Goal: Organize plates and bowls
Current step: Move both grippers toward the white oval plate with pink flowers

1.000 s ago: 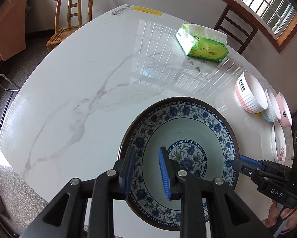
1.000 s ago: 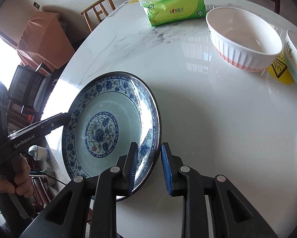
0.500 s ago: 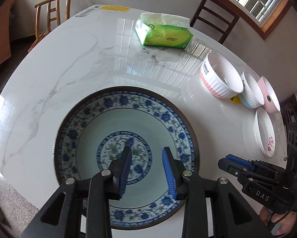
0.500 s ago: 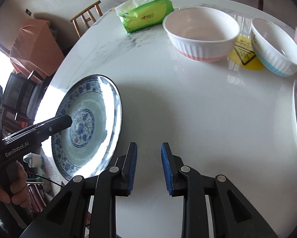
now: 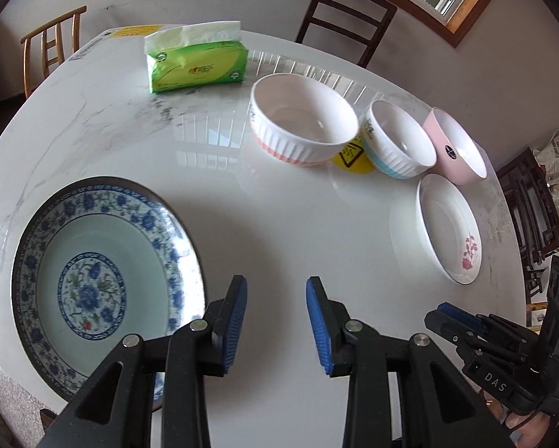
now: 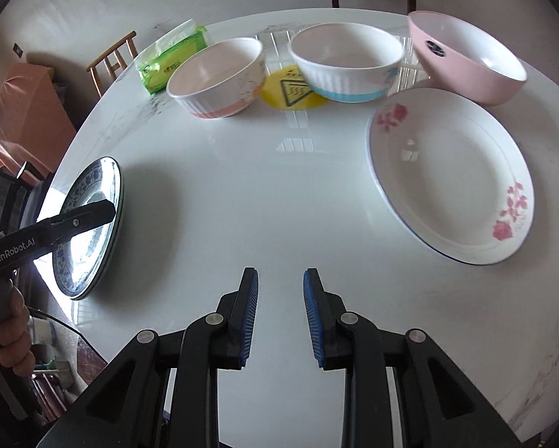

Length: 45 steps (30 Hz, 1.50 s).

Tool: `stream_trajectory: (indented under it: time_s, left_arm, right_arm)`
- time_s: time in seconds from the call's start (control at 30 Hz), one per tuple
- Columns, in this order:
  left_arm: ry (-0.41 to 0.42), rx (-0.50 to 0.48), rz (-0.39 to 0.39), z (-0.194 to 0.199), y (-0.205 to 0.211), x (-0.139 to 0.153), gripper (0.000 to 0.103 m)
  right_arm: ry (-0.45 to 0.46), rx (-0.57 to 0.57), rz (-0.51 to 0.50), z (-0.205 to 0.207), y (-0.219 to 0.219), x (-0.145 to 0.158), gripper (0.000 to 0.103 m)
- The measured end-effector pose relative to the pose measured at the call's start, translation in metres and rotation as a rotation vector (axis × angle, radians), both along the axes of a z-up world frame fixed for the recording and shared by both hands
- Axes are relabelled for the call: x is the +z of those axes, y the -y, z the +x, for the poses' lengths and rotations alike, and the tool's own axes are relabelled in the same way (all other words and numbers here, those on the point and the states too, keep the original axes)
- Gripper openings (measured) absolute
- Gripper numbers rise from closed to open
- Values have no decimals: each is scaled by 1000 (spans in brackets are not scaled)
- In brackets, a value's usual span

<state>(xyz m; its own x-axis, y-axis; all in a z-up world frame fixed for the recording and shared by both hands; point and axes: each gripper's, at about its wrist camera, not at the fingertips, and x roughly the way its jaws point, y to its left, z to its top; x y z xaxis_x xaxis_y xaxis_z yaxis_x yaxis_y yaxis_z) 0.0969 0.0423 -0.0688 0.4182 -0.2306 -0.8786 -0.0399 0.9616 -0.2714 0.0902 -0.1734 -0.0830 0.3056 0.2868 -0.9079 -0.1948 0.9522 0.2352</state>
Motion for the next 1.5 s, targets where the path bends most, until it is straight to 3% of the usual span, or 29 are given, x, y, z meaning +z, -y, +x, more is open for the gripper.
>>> stream_trajectory:
  time_s: [0.33,0.53,1.1,1.5]
  left_arm:
    - [-2,-40,-64,18,59,0,36]
    - [4,-31,-104,22,80,-4,36]
    - [-7,-49,-187,61,123,-19,46]
    - [-38,-69,-162,79,139,-36,46]
  right_arm:
    - [67,-187,47,-13,113,19,25]
    - [90,-263,85,-14,157,22,25]
    - [67,-353,113,31,201,-8,25]
    - [62,-331,110,64,206,-22,25]
